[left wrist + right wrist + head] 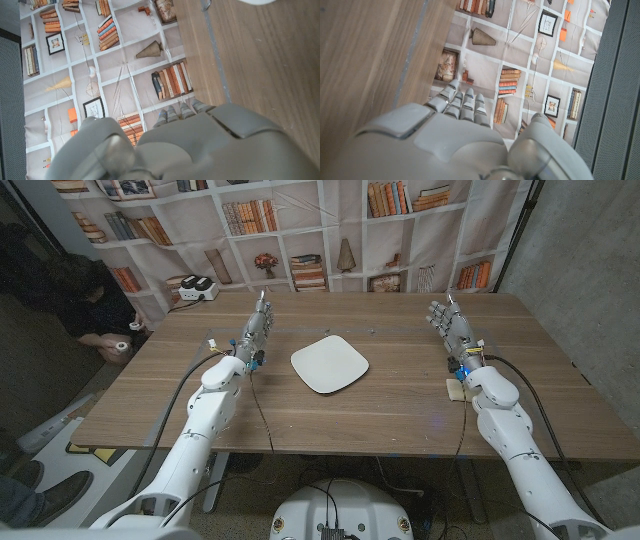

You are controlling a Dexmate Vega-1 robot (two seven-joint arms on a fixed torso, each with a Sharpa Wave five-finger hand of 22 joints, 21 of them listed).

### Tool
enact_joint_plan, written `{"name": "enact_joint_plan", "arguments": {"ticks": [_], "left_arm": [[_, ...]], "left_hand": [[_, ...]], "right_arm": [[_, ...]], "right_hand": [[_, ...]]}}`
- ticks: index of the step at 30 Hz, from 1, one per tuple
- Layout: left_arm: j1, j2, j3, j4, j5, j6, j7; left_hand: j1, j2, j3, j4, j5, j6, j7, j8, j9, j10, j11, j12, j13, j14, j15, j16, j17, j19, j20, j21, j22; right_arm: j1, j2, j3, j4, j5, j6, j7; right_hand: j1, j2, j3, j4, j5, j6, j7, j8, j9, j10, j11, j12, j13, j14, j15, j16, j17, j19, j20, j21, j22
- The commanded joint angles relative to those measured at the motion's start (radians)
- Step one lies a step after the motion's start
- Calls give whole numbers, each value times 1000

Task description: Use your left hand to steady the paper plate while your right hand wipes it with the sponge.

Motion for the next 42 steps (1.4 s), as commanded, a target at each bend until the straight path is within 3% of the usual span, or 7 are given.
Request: {"name": "enact_joint_plan", "arguments": {"ticks": [1, 18, 26, 42], "left_arm": [[-6, -50, 5, -33, 60, 52, 15], [27, -46, 15, -111, 87, 95, -8], [28, -53, 11, -61, 64, -5, -63], [45, -57, 14, -87, 64, -2, -49]], "left_hand": [[12, 2, 2, -6, 3, 10, -1, 2, 1, 9, -1, 6, 4, 8, 3, 3, 3, -6, -43, 0, 5], [27, 14, 6, -11, 0, 19, 0, 0, 1, 18, 4, 5, 4, 13, 3, 2, 3, -12, -47, -1, 5], [45, 22, 7, -18, -6, 62, -4, 8, 2, 60, 2, 14, 5, 48, -1, 8, 3, 28, -49, 13, 5], [58, 27, 6, -22, -11, 80, -3, 7, 2, 73, -3, 12, 5, 64, -1, 8, 3, 39, -49, 13, 4]], "right_arm": [[-29, -39, 55, -22, -44, -1, 5], [-88, -67, 84, -44, -118, 87, -41], [-140, -71, 94, -85, -157, 112, -92], [-253, -90, 132, -177, -231, 135, -180]], "right_hand": [[12, -3, 0, -9, 1, 7, -4, 4, 2, 10, -7, 7, 3, 15, -3, 1, 5, 9, -32, -3, 1], [18, -1, 1, -16, -1, 28, -16, 7, 3, 27, -18, 7, 3, 37, -11, 3, 5, 22, -37, -7, 2], [20, -3, -1, -19, -1, 36, -26, 6, 3, 36, -33, 7, 3, 49, -19, 4, 5, 30, -40, -8, 2], [25, -2, -1, -25, 0, 50, -35, 5, 4, 50, -48, 7, 4, 66, -35, 3, 6, 44, -40, -11, 2]]}}
